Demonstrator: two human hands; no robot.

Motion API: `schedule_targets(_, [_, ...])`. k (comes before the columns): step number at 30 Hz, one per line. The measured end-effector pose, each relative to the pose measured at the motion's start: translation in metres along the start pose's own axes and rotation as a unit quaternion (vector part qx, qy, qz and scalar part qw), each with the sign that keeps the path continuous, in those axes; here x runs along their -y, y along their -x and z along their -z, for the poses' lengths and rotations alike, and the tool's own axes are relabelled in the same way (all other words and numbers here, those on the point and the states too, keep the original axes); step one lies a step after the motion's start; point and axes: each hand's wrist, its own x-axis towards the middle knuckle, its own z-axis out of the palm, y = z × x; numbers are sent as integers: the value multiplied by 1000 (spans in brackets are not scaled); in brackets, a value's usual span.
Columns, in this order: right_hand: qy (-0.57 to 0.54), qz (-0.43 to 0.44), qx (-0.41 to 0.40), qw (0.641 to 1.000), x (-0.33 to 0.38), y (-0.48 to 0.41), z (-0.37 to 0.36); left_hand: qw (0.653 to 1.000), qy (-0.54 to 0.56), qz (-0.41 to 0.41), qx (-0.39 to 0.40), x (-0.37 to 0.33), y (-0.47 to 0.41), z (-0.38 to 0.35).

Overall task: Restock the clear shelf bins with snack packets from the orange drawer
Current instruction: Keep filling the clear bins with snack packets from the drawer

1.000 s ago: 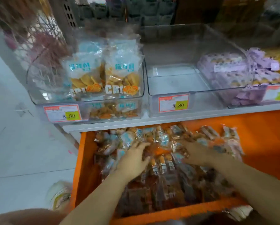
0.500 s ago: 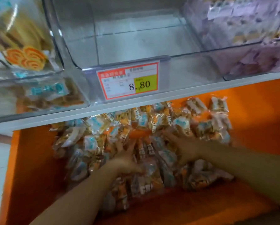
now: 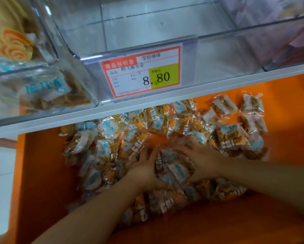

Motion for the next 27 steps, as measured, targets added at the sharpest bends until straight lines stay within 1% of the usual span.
schedule_targets(1, [60, 4, -8, 998, 3, -3, 4, 1000, -12, -4, -2, 0, -1, 3])
schedule_targets(3, [184, 19, -21, 983, 8, -10, 17, 999, -25, -19, -5, 1, -2, 9])
schedule_targets(4, [214, 25, -15, 976, 10, -14, 23, 999, -25, -31, -6, 1, -2, 12])
schedule_targets(5, [218, 26, -4, 976, 12, -18, 27, 999, -25, -42, -5, 1, -3, 13])
schedule_targets(8, [179, 17, 30, 983, 15, -26, 32, 998, -14, -58, -4, 1, -5, 14])
schedule_targets(11, [220, 11, 19, 975, 22, -31, 29, 998, -13, -54, 4, -3, -9, 15])
schedule_targets(13, [247, 21, 8, 969, 24, -33, 25, 999, -14, -36, 27, -3, -14, 15])
schedule_targets(16, [217, 67, 3, 974, 22, -32, 24, 997, -13, -11, 74, -2, -21, 16])
schedule_targets(18, [204, 93, 41, 974, 20, -33, 28, 996, -12, -15, 89, -3, -23, 20])
schedule_targets(20, [150, 74, 102, 981, 20, -41, 31, 996, 7, -25, 88, -3, -27, 22])
schedule_targets(22, [104, 59, 138, 983, 22, -50, 28, 996, 32, -30, 78, 0, -30, 21])
schedule_targets(27, [111, 68, 150, 980, 23, -57, 19, 996, 46, -39, 69, 0, -27, 20])
